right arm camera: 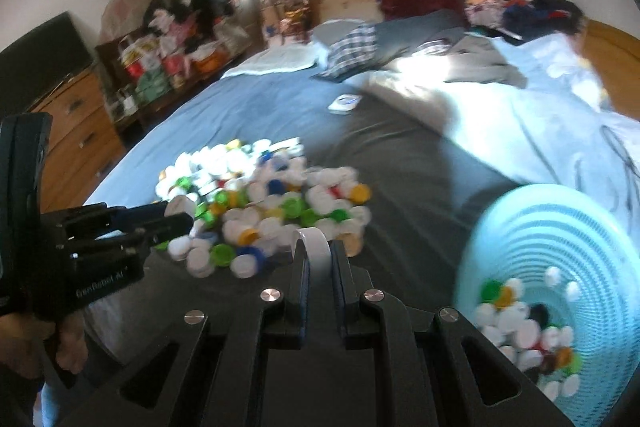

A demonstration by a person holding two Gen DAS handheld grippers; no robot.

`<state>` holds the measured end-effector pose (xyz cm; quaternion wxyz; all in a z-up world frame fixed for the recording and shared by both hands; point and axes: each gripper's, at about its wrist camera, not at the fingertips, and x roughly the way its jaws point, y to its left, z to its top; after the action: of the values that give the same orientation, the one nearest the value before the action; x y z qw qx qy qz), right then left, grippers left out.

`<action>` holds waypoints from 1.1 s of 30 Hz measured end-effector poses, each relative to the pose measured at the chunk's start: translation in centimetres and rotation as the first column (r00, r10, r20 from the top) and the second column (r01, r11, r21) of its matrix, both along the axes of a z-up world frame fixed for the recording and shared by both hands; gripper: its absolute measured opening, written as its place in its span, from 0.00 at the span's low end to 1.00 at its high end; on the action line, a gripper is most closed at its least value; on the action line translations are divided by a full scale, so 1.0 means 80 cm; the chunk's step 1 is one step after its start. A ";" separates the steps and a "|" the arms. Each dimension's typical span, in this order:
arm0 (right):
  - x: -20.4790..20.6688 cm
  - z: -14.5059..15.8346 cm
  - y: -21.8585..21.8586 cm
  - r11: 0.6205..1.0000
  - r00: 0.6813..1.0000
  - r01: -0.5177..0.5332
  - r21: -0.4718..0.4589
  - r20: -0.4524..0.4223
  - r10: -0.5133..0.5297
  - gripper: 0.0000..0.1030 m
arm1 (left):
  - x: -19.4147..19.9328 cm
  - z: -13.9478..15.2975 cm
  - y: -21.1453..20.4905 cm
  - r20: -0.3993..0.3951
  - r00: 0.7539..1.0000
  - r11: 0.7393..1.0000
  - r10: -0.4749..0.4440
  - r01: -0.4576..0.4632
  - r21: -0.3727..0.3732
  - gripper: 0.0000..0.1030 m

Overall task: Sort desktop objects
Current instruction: 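Carry both held caps over the blue colander basket, then open both tools to drop the caps into the basket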

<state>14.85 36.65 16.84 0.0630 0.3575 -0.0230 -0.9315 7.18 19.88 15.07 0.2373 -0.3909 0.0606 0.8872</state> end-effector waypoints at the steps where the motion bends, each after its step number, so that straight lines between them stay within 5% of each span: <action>1: 0.004 0.004 0.014 1.000 1.000 0.019 0.002 -0.005 -0.019 0.11 | 0.003 0.004 0.016 -0.007 1.000 1.000 -0.021 0.021 -0.006 0.23; 18: 0.066 0.036 0.207 0.948 0.948 0.317 0.014 -0.020 -0.317 0.11 | 0.043 0.036 0.261 -0.019 0.951 0.949 -0.307 0.305 -0.078 0.23; 33: 0.080 0.010 0.255 0.934 0.932 0.357 -0.010 0.068 -0.356 0.11 | 0.048 0.005 0.319 0.088 0.933 0.913 -0.350 0.361 -0.190 0.23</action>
<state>21.23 57.03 17.63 -0.1038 0.3769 -0.0996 -0.9150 10.99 45.40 15.48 0.3549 -0.4184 0.2149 0.8080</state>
